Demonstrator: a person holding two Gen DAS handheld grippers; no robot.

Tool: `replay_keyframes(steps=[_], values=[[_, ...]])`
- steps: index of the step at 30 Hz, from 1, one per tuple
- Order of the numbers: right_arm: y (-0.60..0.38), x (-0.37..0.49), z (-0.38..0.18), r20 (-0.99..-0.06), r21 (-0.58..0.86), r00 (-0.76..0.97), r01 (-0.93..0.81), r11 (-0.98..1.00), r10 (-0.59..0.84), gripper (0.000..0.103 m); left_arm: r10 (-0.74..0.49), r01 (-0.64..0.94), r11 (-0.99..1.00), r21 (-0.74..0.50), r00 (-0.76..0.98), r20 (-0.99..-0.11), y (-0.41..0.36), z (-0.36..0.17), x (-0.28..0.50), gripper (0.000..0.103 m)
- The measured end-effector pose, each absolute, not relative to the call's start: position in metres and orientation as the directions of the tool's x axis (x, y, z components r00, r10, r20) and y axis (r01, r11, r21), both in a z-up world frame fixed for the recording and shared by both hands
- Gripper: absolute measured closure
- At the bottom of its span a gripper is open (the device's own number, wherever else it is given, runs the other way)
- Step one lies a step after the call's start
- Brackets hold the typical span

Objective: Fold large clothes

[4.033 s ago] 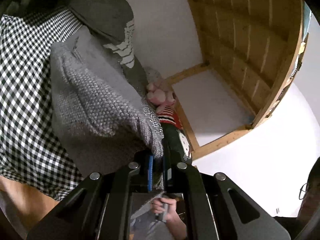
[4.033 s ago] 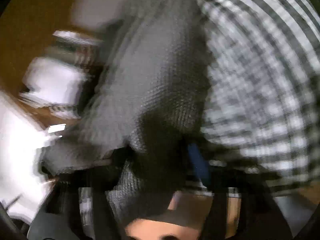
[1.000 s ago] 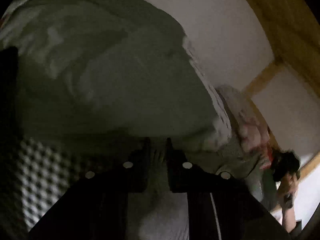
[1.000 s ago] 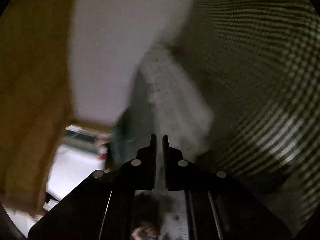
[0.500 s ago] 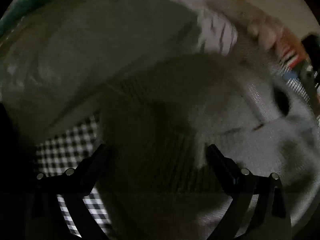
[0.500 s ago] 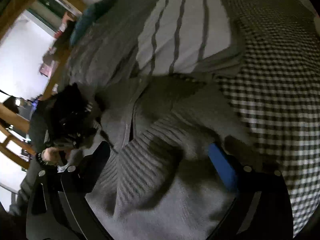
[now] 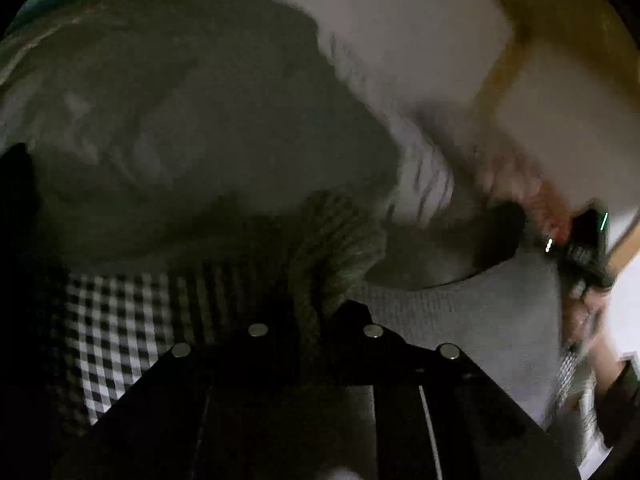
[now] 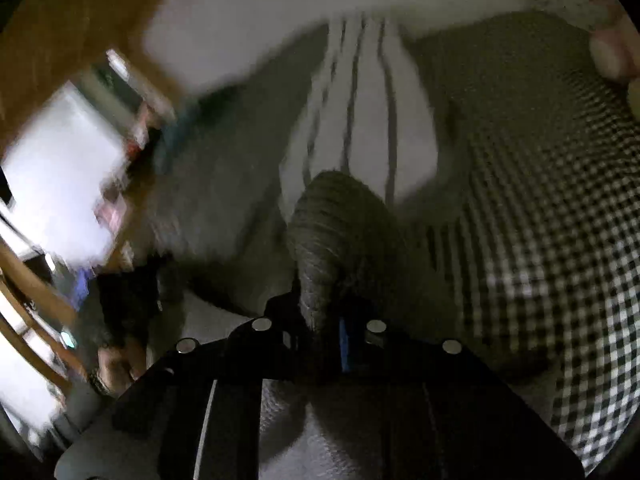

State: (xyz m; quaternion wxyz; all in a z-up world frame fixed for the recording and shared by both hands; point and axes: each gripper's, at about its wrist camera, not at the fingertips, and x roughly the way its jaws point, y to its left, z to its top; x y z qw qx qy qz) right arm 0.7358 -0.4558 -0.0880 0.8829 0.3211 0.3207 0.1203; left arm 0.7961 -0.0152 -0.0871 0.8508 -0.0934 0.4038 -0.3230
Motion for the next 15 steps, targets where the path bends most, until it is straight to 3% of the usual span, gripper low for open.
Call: replay_keyframes(steps=[4, 9, 11, 12, 14, 15], values=[[-0.495, 0.736, -0.084, -0.359, 0.774, 0.846, 0.033, 0.632, 0.395, 0.089, -0.644, 0.418, 0.765, -0.491, 0.529, -0.552, 0.004, -0.071, 0.811, 0.091], [-0.507, 0.783, -0.129, -0.588, 0.722, 0.746, 0.309, 0.619, 0.313, 0.089, -0.507, 0.326, 0.861, -0.389, 0.498, -0.704, -0.018, -0.104, 0.849, 0.088], [-0.500, 0.791, -0.148, -0.668, 0.645, 0.696, 0.366, 0.671, 0.263, 0.088, -0.459, 0.305, 0.886, -0.348, 0.484, -0.745, -0.023, -0.121, 0.857, 0.072], [-0.497, 0.795, -0.159, -0.709, 0.606, 0.660, 0.394, 0.691, 0.246, 0.086, -0.422, 0.288, 0.904, -0.316, 0.482, -0.768, -0.028, -0.131, 0.861, 0.066], [-0.495, 0.801, -0.174, -0.746, 0.563, 0.623, 0.404, 0.721, 0.233, 0.068, -0.321, 0.236, 0.943, -0.233, 0.474, -0.820, -0.031, -0.151, 0.870, 0.053], [-0.493, 0.803, -0.173, -0.739, 0.572, 0.627, 0.390, 0.721, 0.247, 0.057, -0.334, 0.228, 0.940, -0.252, 0.473, -0.816, -0.030, -0.154, 0.871, 0.052]])
